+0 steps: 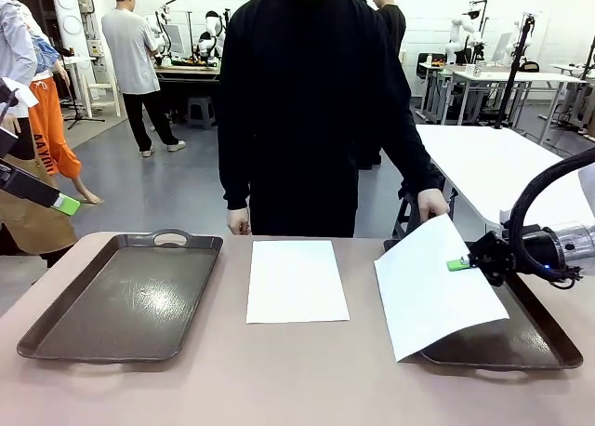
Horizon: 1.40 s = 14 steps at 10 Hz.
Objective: Sort the A4 documents.
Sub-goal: Place the A4 Paper in the designated Handle tray.
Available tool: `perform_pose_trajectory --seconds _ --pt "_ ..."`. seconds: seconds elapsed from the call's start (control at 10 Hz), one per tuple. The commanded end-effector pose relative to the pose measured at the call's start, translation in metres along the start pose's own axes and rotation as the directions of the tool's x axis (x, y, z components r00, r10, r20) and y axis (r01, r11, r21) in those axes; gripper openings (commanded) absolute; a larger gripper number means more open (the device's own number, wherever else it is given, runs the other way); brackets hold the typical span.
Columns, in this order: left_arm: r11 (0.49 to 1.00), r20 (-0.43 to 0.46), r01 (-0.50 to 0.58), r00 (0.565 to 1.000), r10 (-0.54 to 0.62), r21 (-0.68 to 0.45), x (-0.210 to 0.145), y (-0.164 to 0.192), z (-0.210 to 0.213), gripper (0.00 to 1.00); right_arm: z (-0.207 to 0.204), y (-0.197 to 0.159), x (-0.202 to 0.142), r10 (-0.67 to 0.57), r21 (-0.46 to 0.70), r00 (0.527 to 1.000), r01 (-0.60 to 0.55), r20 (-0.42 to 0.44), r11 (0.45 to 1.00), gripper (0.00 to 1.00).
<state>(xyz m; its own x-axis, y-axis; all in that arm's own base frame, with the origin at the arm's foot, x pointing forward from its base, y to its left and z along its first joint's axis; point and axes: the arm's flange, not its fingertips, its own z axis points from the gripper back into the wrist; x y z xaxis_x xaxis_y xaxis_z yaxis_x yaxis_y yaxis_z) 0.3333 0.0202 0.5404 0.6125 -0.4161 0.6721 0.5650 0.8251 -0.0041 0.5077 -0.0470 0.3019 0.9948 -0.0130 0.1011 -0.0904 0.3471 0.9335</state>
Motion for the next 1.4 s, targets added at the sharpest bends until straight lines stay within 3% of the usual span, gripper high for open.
perform_pose_trajectory --seconds 0.0,0.7,1.3 --pt "1.000 0.003 0.002 1.000 -0.002 -0.001 -0.001 0.002 0.000 1.00 0.016 0.003 0.002 -0.005 -0.115 1.000 0.004 -0.007 0.993 0.01" --pt "1.000 0.003 0.002 1.000 -0.002 -0.001 -0.001 0.002 0.000 1.00 0.052 -0.009 0.008 -0.057 -0.331 0.998 0.043 -0.035 0.942 0.01" --pt "1.000 0.003 0.002 1.000 -0.002 -0.001 -0.001 0.002 0.000 1.00 0.063 -0.016 0.011 -0.078 -0.368 0.996 0.084 0.030 0.926 0.01"
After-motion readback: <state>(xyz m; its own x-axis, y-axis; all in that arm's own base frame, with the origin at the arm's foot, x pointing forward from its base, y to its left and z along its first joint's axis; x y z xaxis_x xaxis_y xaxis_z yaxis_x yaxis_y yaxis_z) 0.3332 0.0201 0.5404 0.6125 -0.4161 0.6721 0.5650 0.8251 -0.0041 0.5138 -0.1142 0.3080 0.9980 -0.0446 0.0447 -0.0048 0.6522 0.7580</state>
